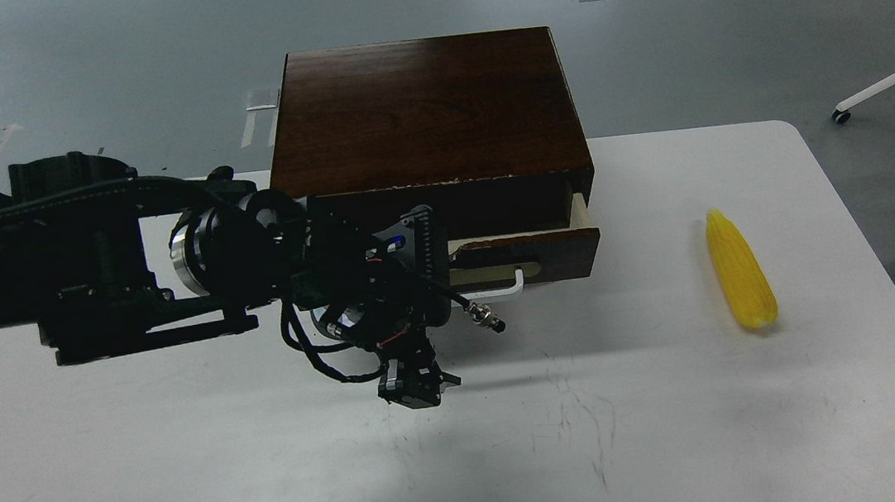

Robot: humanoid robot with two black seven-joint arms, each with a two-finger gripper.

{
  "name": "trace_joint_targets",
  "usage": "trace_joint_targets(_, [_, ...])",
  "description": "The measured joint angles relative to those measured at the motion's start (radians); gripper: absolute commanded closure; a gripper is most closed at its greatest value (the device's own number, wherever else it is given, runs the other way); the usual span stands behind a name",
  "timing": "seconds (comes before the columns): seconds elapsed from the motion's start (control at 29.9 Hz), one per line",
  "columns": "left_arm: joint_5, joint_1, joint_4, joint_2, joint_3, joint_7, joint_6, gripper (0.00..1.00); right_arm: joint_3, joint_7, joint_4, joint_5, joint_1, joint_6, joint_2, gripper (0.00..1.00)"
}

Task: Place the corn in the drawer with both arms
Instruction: 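Keep pulling the drawer farther open with the left gripper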

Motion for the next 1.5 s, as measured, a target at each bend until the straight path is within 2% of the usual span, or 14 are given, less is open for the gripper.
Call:
trace_joint_targets(0.5, [0.0,-0.005,-0.007,0.0,0.0,0.001,0.0,0.06,0.0,0.0,0.0,0.0,0.0,0.0,0.001,0.0])
trace_joint_targets(0.9, [0.013,-0.009,0.003,0.0,0.0,0.042,0.0,0.06,0.0,0.0,0.0,0.0,0.0,0.0,0.006,0.0])
trace_joint_targets(1.17, [0.014,-0.007,0.003,0.001,0.0,0.114,0.003,0.06,0.0,0.0,0.0,0.0,-0.002,0.0,0.008,0.0])
trace_joint_targets(1.5, [0.013,-0.016,0.003,0.009,-0.002,0.123,0.0,0.05,0.0,0.0,0.0,0.0,-0.002,0.0,0.01,0.0])
